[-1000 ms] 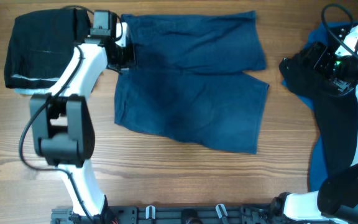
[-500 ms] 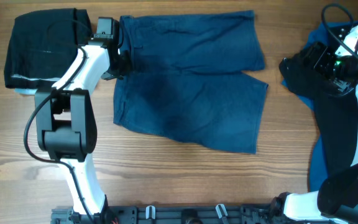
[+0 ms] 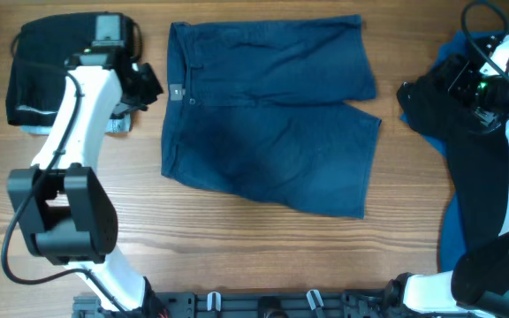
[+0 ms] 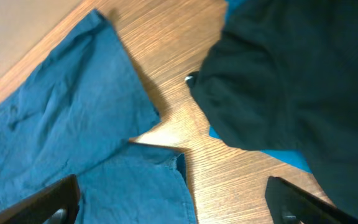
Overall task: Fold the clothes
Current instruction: 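Move the right gripper to the shorts' right leg hem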
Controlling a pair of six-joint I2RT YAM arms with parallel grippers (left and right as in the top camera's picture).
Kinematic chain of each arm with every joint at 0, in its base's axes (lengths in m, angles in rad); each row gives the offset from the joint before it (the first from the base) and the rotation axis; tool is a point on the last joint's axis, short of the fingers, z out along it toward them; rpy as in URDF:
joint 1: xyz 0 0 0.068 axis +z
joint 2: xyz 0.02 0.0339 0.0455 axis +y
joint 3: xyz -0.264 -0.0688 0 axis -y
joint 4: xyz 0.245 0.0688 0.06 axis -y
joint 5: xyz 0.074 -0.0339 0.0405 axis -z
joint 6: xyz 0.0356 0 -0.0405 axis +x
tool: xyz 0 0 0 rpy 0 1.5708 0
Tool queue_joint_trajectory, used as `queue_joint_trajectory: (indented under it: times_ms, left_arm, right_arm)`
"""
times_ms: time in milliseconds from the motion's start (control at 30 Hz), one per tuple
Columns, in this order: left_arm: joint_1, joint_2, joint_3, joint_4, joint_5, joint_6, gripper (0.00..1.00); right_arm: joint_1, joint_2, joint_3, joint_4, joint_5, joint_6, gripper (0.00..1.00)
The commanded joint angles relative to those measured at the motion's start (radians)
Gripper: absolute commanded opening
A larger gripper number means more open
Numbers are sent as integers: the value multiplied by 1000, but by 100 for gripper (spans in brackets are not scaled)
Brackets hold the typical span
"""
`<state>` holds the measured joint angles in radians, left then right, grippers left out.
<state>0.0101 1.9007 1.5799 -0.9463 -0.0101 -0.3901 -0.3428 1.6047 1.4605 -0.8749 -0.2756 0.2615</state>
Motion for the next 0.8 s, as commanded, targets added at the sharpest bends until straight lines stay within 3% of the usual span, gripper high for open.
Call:
queue_joint_trajectory:
  times_ms: [0,33,67,300,500,600,767]
  left_arm:
    - [32,3,-2,-10,1,-14,61]
    - [32,3,-2,-9,1,-15,84]
    - [31,3,-2,-9,1,-15,100]
    - [31,3,-2,-9,1,-14,100]
    - [31,3,-2,-9,1,-14,100]
    - [31,3,-2,-9,1,-15,100]
    - [31,3,-2,-9,1,-14,100]
  right_arm:
    - [34,44,-16,27,-85,-87,17]
    - [48,61,-16,45,-88,-86,4]
    - [71,87,-16,70,-93,-90,4]
    - [265,381,-16,413,-161,-220,4]
    - [380,624,-15,656,-159,-237,4]
    - [397,665,-15,614,-87,-233,4]
    - [371,665,-15,431,288,-232,4]
